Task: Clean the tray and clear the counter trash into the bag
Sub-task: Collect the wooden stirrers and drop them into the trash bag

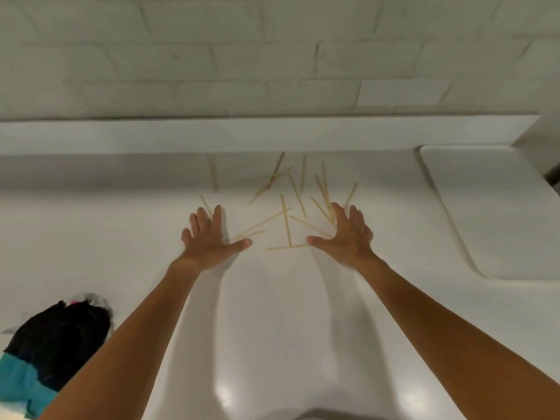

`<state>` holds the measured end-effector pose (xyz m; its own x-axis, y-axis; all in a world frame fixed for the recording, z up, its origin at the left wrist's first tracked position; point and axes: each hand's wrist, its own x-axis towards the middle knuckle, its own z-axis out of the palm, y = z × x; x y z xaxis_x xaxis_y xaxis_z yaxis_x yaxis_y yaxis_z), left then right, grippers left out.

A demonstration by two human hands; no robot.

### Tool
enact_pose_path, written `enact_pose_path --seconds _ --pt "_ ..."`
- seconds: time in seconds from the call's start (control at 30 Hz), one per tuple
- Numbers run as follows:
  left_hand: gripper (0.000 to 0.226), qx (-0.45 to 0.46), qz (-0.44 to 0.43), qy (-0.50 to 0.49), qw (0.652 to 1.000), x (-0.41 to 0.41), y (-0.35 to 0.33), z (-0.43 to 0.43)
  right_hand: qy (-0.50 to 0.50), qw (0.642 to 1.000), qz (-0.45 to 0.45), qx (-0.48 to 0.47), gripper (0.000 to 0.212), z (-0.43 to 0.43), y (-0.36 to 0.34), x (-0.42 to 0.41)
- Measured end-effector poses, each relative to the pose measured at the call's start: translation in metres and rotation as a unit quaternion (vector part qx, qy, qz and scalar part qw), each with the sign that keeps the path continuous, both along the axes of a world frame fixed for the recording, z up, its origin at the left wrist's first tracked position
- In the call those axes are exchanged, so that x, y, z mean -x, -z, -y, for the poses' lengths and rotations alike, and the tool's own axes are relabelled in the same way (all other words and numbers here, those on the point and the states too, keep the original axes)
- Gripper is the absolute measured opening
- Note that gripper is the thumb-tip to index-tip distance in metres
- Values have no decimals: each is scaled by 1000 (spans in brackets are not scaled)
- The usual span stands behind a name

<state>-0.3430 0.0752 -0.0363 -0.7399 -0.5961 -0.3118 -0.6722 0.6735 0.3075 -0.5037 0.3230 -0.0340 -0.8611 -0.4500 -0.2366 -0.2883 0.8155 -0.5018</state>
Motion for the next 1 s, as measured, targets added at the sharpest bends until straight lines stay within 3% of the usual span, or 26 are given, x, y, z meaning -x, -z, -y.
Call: enact_pose_path --seconds 0.13,0.3,0.5,0.7,0.83,1.0 --pt "113 13 -34 13 999 22 6 23 -26 999 -22 14 108 21 5 13" --pt "111 -2 -94 27 995 50 8 51 -37 996 -46 66 97 36 5 28" --pt "106 -38 -130 35 990 84 10 74 3 993 -6 119 82 52 6 45" --pt "58 -57 -241 71 966 104 9 54 28 984 -31 173 48 60 4 41" --pt "21 -5 -278 113 954 106 12 33 41 984 -54 164 17 63 1 31" --pt "12 -8 -281 86 956 93 11 9 53 991 -71 103 12 57 -3 26"
